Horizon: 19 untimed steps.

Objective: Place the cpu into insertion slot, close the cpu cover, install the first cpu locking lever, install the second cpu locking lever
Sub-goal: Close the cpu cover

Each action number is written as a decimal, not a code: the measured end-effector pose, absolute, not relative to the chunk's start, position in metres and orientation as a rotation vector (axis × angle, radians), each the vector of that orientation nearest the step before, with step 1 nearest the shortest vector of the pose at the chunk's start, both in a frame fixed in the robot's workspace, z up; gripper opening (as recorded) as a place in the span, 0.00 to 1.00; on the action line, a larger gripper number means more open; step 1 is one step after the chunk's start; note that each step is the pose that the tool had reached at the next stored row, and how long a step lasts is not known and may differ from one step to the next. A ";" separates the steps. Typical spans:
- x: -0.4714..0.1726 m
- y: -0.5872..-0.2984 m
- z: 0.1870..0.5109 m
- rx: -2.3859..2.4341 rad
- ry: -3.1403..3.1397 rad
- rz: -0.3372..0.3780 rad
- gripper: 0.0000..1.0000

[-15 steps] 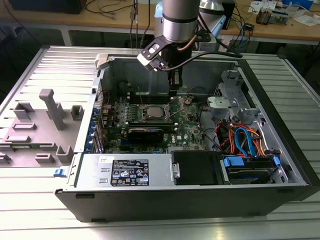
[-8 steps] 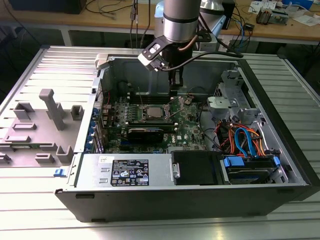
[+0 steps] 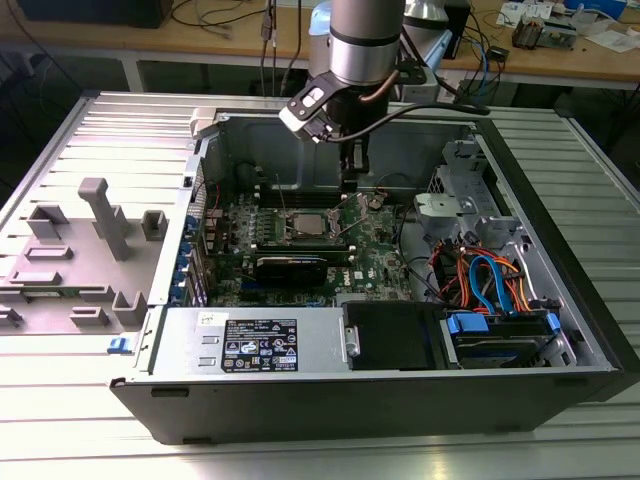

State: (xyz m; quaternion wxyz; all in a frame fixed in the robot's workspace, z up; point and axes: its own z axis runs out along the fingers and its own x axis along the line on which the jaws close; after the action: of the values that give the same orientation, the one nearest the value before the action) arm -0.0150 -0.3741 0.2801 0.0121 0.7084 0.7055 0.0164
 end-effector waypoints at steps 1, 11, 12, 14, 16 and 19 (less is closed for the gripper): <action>-0.015 -0.374 0.280 2.209 2.200 0.051 0.11; -0.013 -0.374 0.280 2.209 2.200 0.051 0.11; -0.012 -0.374 0.280 2.209 2.200 0.051 0.11; -0.012 -0.374 0.280 2.209 2.200 0.051 0.11; -0.011 -0.374 0.280 2.209 2.200 0.051 0.11; -0.011 -0.374 0.280 2.209 2.200 0.051 0.11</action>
State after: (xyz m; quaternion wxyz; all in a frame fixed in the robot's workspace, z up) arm -0.0106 -0.3741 0.2801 0.0121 0.7084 0.7055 0.0164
